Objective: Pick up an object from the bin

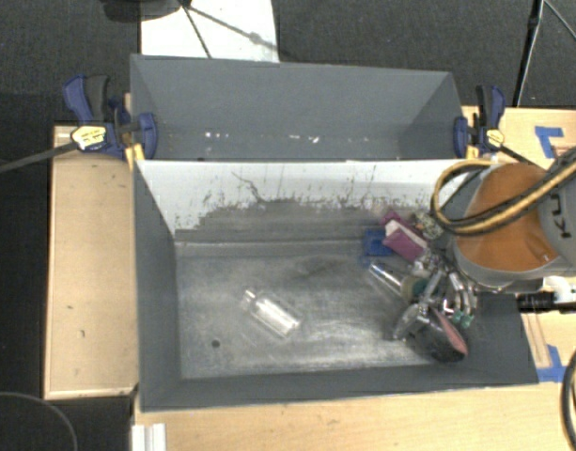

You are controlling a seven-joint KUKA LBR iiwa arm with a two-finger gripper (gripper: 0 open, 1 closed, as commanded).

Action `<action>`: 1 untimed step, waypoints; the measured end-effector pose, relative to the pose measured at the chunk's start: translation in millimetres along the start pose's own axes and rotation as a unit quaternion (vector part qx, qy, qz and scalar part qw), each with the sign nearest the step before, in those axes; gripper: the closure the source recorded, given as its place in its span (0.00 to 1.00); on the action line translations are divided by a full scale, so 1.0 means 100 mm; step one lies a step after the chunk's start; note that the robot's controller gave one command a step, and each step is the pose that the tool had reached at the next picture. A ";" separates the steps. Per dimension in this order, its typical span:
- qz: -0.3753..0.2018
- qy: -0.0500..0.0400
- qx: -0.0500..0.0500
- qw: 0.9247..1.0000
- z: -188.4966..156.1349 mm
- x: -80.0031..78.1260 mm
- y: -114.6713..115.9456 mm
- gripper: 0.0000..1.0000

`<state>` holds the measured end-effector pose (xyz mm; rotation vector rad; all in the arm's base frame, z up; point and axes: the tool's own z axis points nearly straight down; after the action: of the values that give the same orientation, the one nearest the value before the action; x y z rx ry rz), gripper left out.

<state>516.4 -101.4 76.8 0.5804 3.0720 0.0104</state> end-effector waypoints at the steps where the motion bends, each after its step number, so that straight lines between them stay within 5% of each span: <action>1: 0.144 0.006 0.001 0.990 -0.34 -0.01 -0.33 0.00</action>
Offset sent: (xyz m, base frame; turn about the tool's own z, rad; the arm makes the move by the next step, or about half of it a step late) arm -0.0140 -0.0358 0.0320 0.2916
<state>504.6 -132.6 110.7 1.0209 2.9683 0.0132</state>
